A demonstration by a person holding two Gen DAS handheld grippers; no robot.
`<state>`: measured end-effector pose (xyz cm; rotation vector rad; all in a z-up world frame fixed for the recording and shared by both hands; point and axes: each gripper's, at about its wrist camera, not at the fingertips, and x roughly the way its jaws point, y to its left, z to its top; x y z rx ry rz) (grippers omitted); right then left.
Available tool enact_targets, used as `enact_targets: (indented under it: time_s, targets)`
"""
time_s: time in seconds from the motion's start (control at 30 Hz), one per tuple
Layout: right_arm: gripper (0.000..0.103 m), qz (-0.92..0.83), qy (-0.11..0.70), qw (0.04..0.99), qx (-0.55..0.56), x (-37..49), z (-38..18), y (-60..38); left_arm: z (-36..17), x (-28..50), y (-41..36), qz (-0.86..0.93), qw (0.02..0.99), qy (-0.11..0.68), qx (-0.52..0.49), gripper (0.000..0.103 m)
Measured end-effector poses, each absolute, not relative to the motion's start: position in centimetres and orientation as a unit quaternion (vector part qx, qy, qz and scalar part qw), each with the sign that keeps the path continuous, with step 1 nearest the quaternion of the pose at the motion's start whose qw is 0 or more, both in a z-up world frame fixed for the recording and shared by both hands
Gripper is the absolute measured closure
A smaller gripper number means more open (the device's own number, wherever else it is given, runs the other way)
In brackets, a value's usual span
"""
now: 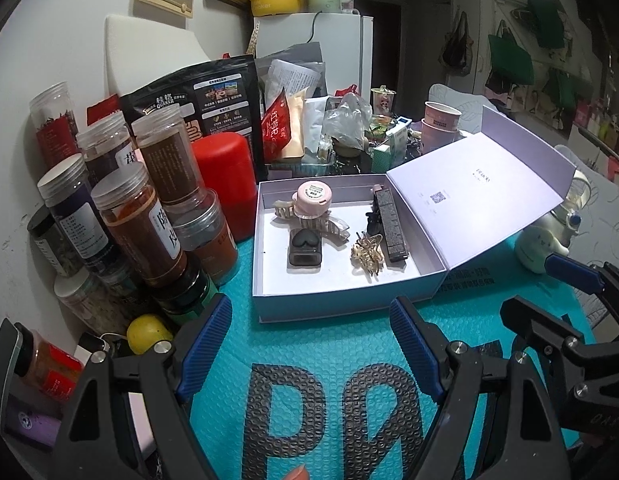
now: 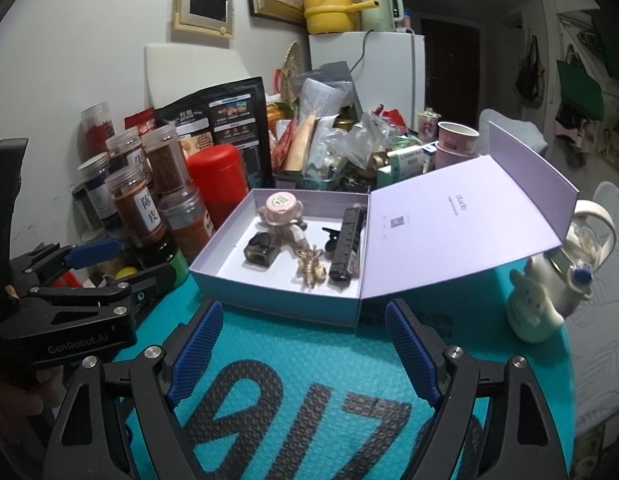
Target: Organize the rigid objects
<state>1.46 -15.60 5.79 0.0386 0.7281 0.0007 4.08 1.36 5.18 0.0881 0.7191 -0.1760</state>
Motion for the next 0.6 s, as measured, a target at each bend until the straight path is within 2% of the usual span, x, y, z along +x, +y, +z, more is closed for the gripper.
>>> enact_targets:
  time_s: [0.6]
  targets:
    - [0.019,-0.009,0.355,0.934,0.026,0.60,5.87,-16.13,4.86,4.20,1.43,-0.088,0.929,0.358,0.041,0.022]
